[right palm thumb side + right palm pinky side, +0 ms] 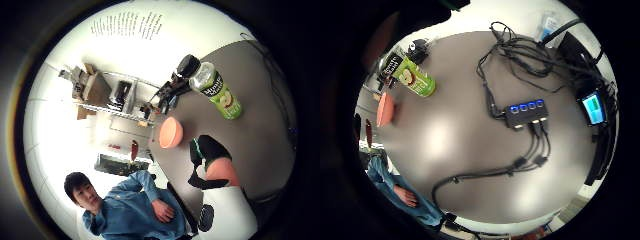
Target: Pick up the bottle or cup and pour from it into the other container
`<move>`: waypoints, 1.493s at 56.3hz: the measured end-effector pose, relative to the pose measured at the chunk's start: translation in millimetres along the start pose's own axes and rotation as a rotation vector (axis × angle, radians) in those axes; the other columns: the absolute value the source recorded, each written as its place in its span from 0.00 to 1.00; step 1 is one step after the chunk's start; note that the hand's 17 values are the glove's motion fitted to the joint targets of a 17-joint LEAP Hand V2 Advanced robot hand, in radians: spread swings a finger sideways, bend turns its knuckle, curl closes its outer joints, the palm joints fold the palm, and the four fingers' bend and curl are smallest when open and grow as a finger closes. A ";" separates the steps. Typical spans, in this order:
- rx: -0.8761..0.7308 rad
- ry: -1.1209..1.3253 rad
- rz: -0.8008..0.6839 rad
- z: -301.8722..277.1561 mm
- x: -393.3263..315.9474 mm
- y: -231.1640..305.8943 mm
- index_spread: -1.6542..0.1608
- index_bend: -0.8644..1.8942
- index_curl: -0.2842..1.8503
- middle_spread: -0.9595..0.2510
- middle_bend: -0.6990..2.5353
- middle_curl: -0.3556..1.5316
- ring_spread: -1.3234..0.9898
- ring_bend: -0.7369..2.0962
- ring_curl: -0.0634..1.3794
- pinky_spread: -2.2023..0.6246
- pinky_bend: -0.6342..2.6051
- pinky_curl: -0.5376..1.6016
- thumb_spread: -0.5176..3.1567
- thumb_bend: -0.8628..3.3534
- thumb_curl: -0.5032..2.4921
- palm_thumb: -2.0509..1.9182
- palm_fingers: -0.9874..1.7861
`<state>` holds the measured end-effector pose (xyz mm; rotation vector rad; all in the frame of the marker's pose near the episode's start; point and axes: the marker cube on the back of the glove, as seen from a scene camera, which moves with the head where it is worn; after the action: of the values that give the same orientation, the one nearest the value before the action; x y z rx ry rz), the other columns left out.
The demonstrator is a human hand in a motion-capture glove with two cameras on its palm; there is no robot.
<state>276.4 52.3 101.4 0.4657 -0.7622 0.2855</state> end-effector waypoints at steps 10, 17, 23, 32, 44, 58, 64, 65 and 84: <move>0.069 -0.169 0.018 19.0 7.5 -15.2 0.78 0.35 0.23 0.88 0.28 0.36 0.62 0.40 0.26 0.88 0.32 0.43 0.38 0.20 0.32 0.71 0.44; 0.097 -0.307 0.033 42.8 7.1 -24.1 0.78 0.35 0.23 0.89 0.28 0.36 0.63 0.41 0.26 0.88 0.33 0.43 0.38 0.20 0.32 0.71 0.44; 0.081 -0.361 0.031 66.6 4.5 -33.6 0.79 0.35 0.22 0.89 0.28 0.36 0.63 0.42 0.26 0.88 0.34 0.43 0.38 0.20 0.32 0.70 0.43; 0.084 -0.423 0.026 90.8 2.6 -46.2 0.79 0.35 0.22 0.90 0.28 0.36 0.62 0.43 0.27 0.88 0.35 0.43 0.38 0.20 0.31 0.70 0.42; 0.066 -0.503 0.039 111.6 1.6 -60.6 0.78 0.35 0.22 0.90 0.28 0.37 0.62 0.43 0.26 0.87 0.36 0.43 0.37 0.20 0.31 0.70 0.42; 0.134 -0.657 0.065 142.7 -4.2 -81.3 0.78 0.36 0.21 0.90 0.32 0.38 0.63 0.47 0.26 0.87 0.33 0.41 0.36 0.21 0.31 0.74 0.52; 0.144 -0.670 0.072 149.1 -8.7 -86.2 0.82 0.40 0.25 0.83 0.37 0.41 0.57 0.47 0.26 0.83 0.28 0.38 0.34 0.22 0.32 0.78 0.70; 0.136 -0.666 0.071 149.8 -9.7 -86.5 0.82 0.40 0.25 0.82 0.37 0.41 0.56 0.46 0.26 0.83 0.28 0.38 0.34 0.22 0.33 0.78 0.70; -0.006 -0.626 0.002 158.2 -48.9 -80.7 0.82 0.38 0.32 0.74 0.35 0.44 0.50 0.43 0.32 0.73 0.28 0.42 0.20 0.20 0.37 0.81 0.77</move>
<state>181.7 -100.4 141.8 0.5553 -1.3728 0.1350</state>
